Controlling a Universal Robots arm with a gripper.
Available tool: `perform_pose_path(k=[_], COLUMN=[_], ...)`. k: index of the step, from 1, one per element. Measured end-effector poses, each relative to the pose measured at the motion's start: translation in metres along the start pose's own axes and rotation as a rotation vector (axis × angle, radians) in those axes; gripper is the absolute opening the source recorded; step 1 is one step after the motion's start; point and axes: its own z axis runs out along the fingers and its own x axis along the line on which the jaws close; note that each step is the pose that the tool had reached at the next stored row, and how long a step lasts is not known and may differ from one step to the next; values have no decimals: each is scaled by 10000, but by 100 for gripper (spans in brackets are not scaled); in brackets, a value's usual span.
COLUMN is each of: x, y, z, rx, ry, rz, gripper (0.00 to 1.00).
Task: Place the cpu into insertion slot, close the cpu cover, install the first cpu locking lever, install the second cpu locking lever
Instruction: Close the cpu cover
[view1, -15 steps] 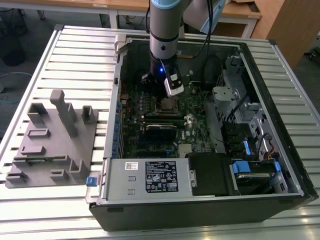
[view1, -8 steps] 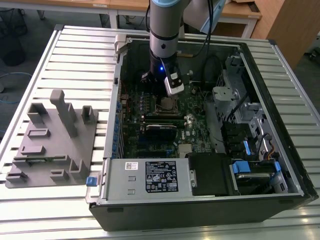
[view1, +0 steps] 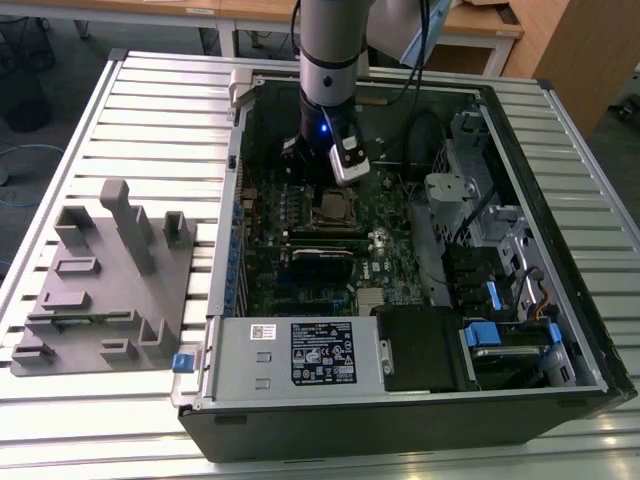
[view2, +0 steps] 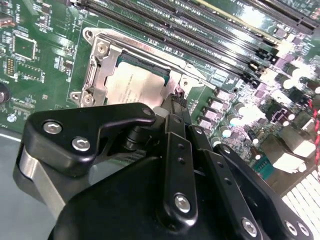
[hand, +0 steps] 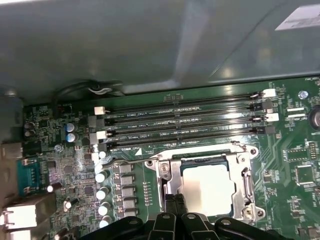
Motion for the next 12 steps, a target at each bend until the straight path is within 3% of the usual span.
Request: perform_pose_path(k=[3,12], x=[0,-5], y=[2,2], z=[-40,-43], rx=[1,1], ry=[1,1], rz=[0,-2], gripper=[10,10])
